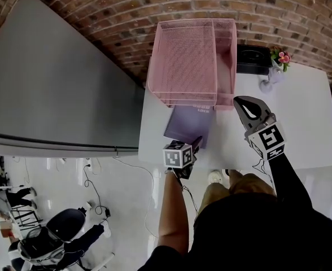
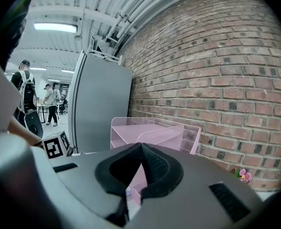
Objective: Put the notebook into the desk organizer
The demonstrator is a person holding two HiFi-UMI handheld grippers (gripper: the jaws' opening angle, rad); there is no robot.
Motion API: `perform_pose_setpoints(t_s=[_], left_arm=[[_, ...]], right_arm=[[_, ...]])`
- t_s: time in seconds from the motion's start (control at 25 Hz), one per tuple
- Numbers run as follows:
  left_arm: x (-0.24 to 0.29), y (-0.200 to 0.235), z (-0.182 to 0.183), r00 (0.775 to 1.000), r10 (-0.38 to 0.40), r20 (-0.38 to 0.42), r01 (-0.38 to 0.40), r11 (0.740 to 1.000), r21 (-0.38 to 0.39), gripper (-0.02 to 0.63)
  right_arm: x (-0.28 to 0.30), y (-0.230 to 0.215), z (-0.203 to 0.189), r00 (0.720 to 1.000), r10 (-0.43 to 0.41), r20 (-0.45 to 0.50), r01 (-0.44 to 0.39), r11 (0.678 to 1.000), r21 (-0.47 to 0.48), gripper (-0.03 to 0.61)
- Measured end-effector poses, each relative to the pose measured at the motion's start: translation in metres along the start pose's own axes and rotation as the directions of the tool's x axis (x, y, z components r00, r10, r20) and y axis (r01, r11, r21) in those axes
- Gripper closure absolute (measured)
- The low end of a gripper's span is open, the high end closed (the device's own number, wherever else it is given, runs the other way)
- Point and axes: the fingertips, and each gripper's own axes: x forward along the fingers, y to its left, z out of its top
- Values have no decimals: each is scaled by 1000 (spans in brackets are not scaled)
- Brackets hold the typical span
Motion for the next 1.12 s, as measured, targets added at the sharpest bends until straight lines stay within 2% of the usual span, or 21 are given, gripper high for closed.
perform_pose_setpoints(t_s=[0.12,0.24,0.32,0.48,0.6,0.76,0.96,1.12], left_arm=[[2,-8,-9,999,21,-34,-21,1000,10,333],[3,-13,-12,998,34,-51,-30,998,63,333],[0,-18,-9,999,-4,-38,7,997,79,333],[-9,-29,-7,994,-105,-15,106,993,58,322],[-13,-32,-9,993,-119,-7,119,990,70,321],[-2,-30,-21,994,-101,-29,104,984,142,330],[9,-23,-12,996,-83,14,81,993,91,354],[22,-22,5,996,-74,46,70,994,87,355]], right_arm=[[0,5,2,1000,8,1,-8,1000,0,557],[1,11,5,1000,17,6,-17,1000,-1,557],[0,15,7,1000,24,12,-24,1000,-2,557],[0,22,9,999,36,20,-36,999,2,557],[-1,25,8,999,43,22,-43,999,2,557],[-2,26,8,999,41,20,-41,999,-1,557],[-3,21,8,1000,24,16,-24,1000,-3,557],[-3,17,4,1000,11,2,-11,1000,-7,557]])
